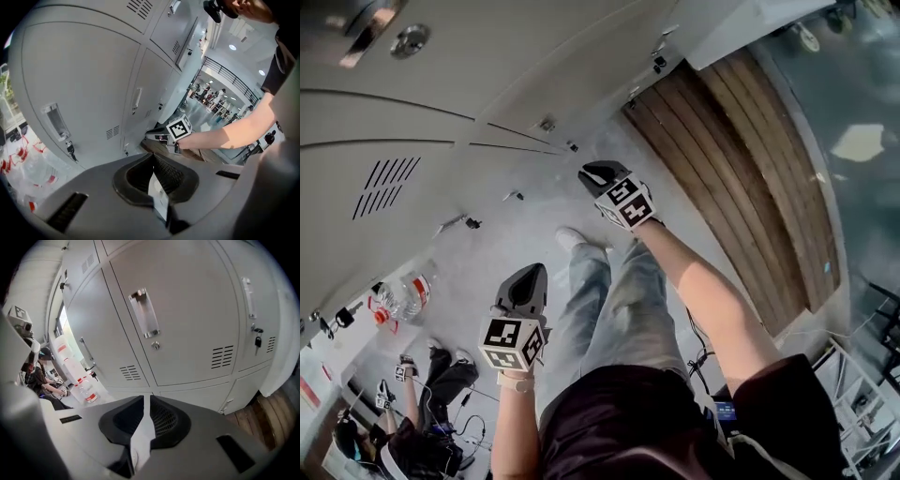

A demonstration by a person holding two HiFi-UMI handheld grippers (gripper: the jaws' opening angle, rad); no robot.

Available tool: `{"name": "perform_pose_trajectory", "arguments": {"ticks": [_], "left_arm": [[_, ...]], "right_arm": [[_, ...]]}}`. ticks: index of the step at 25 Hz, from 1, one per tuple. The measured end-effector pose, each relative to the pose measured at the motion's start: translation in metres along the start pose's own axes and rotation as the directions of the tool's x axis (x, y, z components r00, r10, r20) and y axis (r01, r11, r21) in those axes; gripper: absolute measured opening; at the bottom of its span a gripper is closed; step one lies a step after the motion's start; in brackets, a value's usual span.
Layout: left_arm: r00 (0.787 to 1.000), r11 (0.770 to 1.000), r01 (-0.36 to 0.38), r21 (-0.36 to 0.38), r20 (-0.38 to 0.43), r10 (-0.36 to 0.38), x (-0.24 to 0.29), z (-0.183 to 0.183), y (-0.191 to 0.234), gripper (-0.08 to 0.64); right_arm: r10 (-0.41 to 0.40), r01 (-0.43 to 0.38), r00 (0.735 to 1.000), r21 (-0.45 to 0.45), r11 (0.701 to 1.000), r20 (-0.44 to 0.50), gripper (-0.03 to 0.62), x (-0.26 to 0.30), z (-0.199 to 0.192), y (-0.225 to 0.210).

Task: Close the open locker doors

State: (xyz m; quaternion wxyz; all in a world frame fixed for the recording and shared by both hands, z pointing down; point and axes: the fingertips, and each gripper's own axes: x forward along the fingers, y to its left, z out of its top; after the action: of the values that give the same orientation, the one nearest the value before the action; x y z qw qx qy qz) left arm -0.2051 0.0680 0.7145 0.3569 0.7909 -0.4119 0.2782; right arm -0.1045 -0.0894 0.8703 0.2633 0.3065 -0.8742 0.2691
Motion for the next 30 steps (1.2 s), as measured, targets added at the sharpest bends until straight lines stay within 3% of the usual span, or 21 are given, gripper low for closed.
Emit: {"name": "perform_pose_trajectory", "arguments": {"ticks": [2,7,12,19,25,30], "left_arm": [[1.0,0.999,0.014,0.053,0.01,-0.015,-0.001,0.015,-0.007,0.018],[0.998,0.985,0.026,0.171,0.048,-0.034,-0.011,0.055,-0.025,0.017],[0.986,0.975,0.102,0.196,0.11,-0.125,-0.012,0.1,-0.049,0.017],[0.954,0.945,0.212,0.251,0.156,-0.255,-0.016,0.153,-0.087,0.017],[0.924,0.92,0.233,0.315,0.222,-0.31,-0.046,0.2,-0.12,0.017],[0.893,0.897,0.225,0.38,0.289,-0.346,-0.079,0.239,-0.145,0.017]], "right_arm": [[-0.021,0.021,0.999,0.021,1.0,0.034,0.046,-0.027,0.012,0.005],[-0.074,0.066,0.992,0.077,0.995,0.101,0.029,-0.096,0.039,0.024],[-0.136,0.104,0.97,0.163,0.981,0.202,0.029,-0.166,0.079,0.039],[-0.223,0.163,0.925,0.207,0.965,0.307,0.029,-0.257,0.133,0.055],[-0.256,0.198,0.887,0.184,0.963,0.385,0.029,-0.325,0.181,0.074],[-0.248,0.222,0.861,0.11,0.969,0.444,0.029,-0.368,0.224,0.089]]}}
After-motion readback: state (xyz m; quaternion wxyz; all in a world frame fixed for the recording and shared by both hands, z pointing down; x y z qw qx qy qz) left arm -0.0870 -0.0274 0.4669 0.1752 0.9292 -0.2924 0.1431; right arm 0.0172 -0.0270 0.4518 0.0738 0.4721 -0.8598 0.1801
